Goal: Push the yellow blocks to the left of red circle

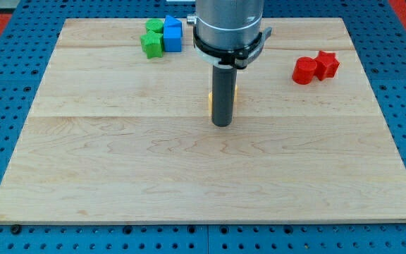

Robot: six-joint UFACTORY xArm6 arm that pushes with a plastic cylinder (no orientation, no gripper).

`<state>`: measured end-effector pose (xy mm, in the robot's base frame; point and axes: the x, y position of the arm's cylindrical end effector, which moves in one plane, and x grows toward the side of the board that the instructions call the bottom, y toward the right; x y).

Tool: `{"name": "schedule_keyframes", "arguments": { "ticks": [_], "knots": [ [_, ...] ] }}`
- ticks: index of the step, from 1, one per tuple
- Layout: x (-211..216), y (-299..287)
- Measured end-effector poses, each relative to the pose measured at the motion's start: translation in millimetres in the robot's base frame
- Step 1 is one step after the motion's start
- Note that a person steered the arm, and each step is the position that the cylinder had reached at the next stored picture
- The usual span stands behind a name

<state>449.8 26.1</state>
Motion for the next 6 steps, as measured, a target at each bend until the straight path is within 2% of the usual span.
{"name": "schedule_keyframes", "arguments": {
  "ticks": [2, 4, 5, 6],
  "knots": [
    [-18.5, -8.8],
    [-19.5, -17.0],
    [-20.3, -48.7],
    [-20.7, -50.3]
  ]
}}
